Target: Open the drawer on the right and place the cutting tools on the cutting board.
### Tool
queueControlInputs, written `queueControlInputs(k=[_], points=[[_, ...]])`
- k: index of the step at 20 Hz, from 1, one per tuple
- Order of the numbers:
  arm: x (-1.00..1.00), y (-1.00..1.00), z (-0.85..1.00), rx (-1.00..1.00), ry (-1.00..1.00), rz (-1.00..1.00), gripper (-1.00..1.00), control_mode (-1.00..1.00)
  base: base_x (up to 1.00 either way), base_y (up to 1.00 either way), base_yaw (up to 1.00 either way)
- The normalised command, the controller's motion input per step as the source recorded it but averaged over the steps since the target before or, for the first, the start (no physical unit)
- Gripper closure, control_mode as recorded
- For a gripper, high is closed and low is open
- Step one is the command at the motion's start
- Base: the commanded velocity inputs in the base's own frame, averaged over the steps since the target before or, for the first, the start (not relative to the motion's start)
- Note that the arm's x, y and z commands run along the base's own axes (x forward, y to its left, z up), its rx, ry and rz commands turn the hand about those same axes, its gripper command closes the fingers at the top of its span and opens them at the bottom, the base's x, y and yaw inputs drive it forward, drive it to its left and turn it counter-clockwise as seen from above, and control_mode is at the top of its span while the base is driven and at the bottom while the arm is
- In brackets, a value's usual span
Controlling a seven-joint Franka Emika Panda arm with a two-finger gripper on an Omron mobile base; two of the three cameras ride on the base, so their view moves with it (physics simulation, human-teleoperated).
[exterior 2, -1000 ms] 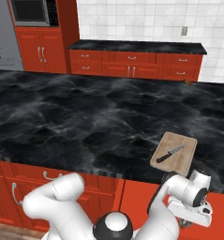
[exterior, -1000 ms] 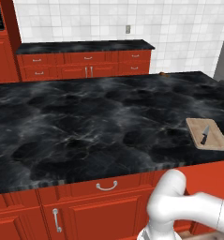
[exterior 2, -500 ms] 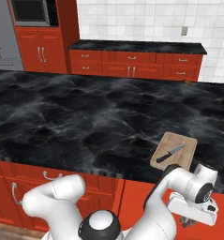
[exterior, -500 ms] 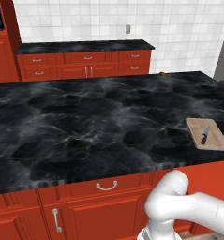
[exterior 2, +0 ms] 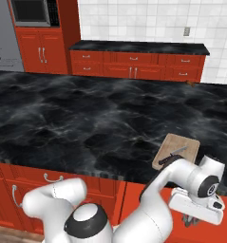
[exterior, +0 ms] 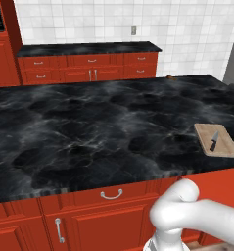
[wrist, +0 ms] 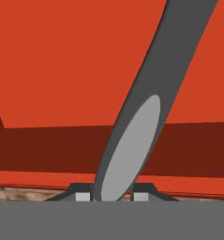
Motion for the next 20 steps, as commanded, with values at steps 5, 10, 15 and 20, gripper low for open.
queueControlInputs(k=[5, 10, 15, 20], points=[[-0.45, 0.28, 0.65, 0.00, 0.00, 0.00, 1.00, -1.00, 0.00, 0.00, 0.00], [-0.31, 0.35, 0.71, 0.00, 0.00, 0.00, 1.00, -1.00, 0.00, 0.00, 0.00], [-0.07, 0.42, 0.70, 0.00, -0.05, 0.00, 1.00, -1.00, 0.00, 0.00, 0.00], [0.30, 0.33, 0.49, 0.00, -0.12, 0.00, 1.00, -1.00, 0.00, 0.00, 0.00]])
